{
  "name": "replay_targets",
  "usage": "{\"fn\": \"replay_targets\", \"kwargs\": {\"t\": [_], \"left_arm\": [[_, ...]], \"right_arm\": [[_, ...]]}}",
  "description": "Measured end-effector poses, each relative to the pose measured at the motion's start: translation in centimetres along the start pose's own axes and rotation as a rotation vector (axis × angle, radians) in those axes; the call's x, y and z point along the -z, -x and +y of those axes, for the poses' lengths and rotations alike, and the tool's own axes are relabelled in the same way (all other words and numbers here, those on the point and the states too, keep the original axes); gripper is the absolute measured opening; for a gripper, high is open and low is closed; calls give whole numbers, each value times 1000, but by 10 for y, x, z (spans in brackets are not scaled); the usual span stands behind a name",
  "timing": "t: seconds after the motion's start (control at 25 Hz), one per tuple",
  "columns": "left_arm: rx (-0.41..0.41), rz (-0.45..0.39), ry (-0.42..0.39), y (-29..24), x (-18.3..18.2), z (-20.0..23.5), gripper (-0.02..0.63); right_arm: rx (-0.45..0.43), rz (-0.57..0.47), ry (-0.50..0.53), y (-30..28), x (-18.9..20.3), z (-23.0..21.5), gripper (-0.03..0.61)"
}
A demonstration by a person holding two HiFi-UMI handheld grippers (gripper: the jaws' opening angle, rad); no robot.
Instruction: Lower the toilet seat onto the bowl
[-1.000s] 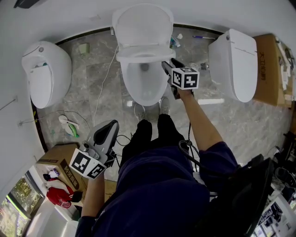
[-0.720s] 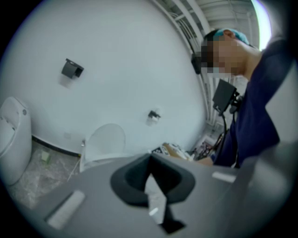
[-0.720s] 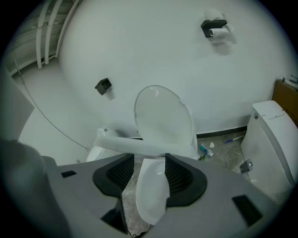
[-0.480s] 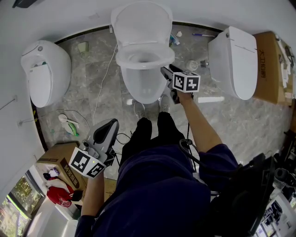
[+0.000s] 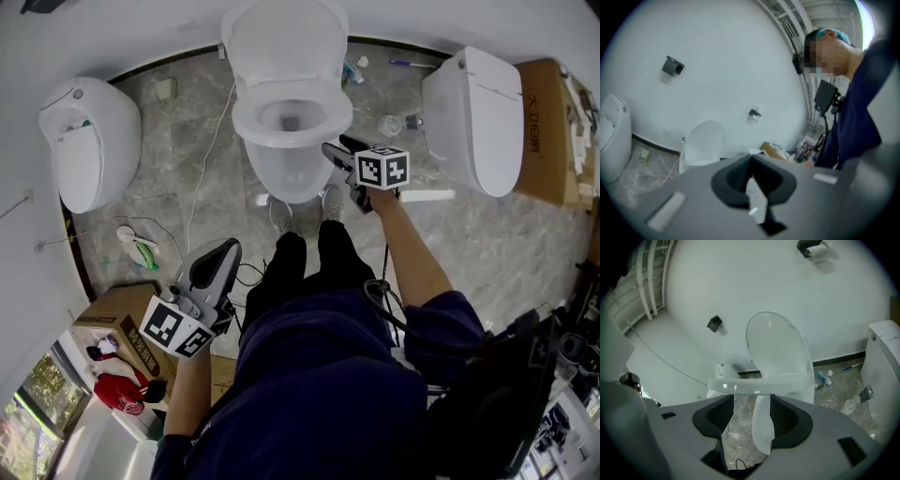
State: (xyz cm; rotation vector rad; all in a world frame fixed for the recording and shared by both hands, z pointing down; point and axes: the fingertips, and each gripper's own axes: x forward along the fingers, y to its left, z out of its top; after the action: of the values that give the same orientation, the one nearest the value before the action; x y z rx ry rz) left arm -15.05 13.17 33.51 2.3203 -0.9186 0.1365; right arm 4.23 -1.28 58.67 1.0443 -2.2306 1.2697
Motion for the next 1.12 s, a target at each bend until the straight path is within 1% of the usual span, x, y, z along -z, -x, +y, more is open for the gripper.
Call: {"fn": "replay_targets", "kwargs": {"t": [0.12, 0.2, 0.28, 0.4, 0.48, 0.6, 0.68, 0.84, 1.0, 1.12], "left_arm": [[1, 4, 4, -2, 4, -1, 5], [3, 7, 6, -3, 6, -3, 5], [3, 11, 7, -3, 8, -4, 5], [2, 15, 12, -3, 11, -6, 5], [2, 16, 15, -2, 14, -6, 5], [3, 20, 18, -3, 18, -9, 5], [5, 23, 20, -4, 20, -10, 5], [5, 25, 24, -5, 24, -11, 5], [12, 26, 26, -8, 25, -13, 5], [20, 27, 24, -10, 24, -15, 5]], "right_arm": [[-59, -8, -25, 2, 3, 3, 230], [-100, -27, -80, 4, 4, 1, 235], [-160, -62, -183, 6, 4, 1, 235], [-247, -120, -389, 9, 0, 1, 235], [-259, -138, -501, 8, 1, -4, 233], [-252, -145, -608, 6, 4, -12, 216], [-243, -142, -654, 6, 6, -16, 176], [-211, -110, -730, 4, 12, -19, 166], [-183, -88, -710, 4, 19, -18, 166], [-177, -69, -702, 3, 32, -17, 164]]}}
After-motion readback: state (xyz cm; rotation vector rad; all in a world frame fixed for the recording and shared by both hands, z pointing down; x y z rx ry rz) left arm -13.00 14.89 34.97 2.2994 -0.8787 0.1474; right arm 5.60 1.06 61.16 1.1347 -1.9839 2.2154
